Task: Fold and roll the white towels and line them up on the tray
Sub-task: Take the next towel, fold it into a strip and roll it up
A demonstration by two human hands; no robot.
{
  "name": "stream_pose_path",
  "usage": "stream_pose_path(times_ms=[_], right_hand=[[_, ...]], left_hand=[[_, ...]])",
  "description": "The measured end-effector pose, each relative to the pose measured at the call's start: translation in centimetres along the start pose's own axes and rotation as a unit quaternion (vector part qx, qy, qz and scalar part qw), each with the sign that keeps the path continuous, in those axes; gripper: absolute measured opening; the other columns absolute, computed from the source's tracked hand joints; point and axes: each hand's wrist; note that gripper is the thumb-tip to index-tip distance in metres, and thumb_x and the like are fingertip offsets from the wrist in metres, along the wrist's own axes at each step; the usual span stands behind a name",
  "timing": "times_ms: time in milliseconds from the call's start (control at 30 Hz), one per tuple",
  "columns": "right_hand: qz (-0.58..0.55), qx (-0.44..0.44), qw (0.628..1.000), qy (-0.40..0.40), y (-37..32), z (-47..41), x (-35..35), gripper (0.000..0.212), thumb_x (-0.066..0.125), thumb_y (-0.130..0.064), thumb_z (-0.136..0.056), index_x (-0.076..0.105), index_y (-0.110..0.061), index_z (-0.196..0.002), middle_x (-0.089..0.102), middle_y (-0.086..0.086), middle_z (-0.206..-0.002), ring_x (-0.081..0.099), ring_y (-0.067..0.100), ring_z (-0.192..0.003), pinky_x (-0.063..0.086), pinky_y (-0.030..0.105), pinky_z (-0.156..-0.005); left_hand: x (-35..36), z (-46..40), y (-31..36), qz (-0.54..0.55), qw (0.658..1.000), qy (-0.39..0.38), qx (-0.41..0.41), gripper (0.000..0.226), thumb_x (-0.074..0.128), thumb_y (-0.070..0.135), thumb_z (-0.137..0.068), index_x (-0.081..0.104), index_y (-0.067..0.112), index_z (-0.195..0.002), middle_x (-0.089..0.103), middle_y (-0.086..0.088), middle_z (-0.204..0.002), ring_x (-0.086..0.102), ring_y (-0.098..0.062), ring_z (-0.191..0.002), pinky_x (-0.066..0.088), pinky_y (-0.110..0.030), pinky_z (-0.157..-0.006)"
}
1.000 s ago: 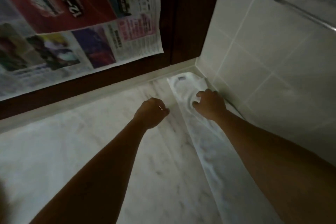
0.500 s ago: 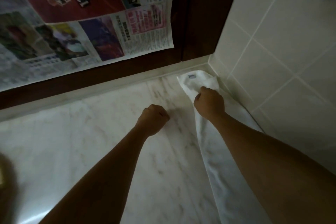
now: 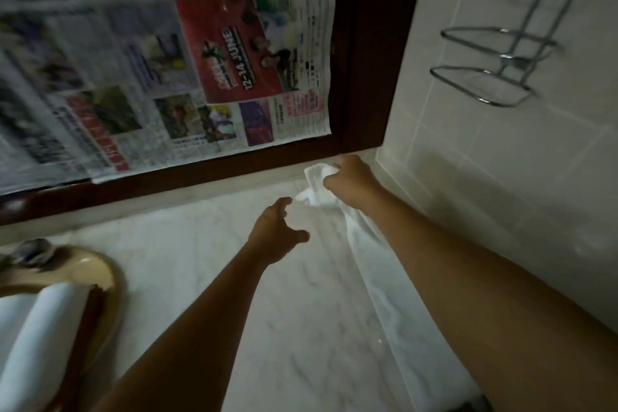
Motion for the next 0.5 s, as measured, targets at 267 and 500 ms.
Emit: stream_pose_path(times_ms=[267, 500], right_hand=[[-0.006, -0.130, 0.991, -0.013, -11.4, 14.0, -1.0, 0.034, 0.058, -0.030, -0.093, 0.058, -0.011, -0.121, 0.059, 0.003, -0.105, 0.057, 0.020, -0.095, 0.040, 0.028, -0.069], [-0.041, -0.157, 0.986, 0.047, -14.9, 22.0, -3.4, 0.040, 0.056, -0.026, -0.094, 0.057, -0.009, -0.130, 0.061, 0.011, -0.124, 0.059, 0.029, -0.111, 0.040, 0.027, -0.080]], left_hand=[[-3.7, 16.3, -2.1, -0.017, 0.999, 0.035, -0.036, 0.096, 0.081, 0.054, -0.074, 0.030, 0.032, -0.153, 0.041, -0.004, -0.150, 0.029, -0.036, -0.137, 0.032, -0.055, -0.109], [-5.5, 27.5, -4.0, 0.054, 0.993, 0.097, -0.038, 0.018, 0.072, 0.021, -0.086, 0.074, 0.008, -0.098, 0.072, -0.011, -0.093, 0.066, -0.024, -0.083, 0.054, -0.035, -0.075]])
Point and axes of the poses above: each hand's wrist, its own z-axis away from the middle knuckle, its own x-axis out of the palm, y = z × x
